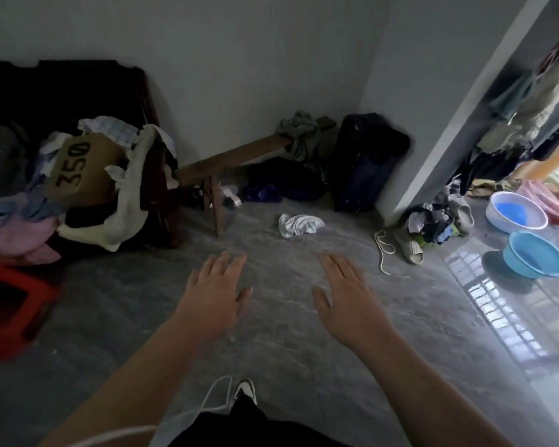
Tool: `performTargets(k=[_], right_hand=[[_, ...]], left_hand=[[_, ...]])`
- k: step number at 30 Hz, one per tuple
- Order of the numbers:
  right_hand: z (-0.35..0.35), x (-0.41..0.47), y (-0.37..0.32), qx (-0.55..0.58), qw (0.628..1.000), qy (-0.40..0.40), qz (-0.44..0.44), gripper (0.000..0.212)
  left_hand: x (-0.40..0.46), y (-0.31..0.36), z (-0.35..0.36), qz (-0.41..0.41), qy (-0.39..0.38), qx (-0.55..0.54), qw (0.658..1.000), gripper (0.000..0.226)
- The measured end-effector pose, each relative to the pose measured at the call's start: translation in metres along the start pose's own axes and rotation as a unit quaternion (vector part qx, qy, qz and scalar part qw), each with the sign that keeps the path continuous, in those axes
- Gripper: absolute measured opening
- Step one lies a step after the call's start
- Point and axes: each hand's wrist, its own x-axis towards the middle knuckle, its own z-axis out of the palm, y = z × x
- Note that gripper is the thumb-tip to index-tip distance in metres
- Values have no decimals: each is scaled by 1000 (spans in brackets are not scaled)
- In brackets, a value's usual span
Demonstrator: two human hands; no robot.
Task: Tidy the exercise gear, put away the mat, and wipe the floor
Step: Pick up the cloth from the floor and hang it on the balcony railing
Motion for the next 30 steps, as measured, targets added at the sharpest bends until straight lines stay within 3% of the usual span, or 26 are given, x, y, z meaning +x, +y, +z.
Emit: performTargets(k=[8,14,23,30], right_hand=[[-21,193,54,39,997,14,70,64],[-11,336,140,59,994,-13,95,66],[59,613,300,43,987,-146,41,67],[243,756,418,31,972,-223,59,70]], left_hand=[[235,2,-31,49,-45,27,997,69],[407,38,0,58,-70,22,996,69],[669,81,109,-21,-98,-26,995,65],[839,55,303,0,-143,-16,990,67]])
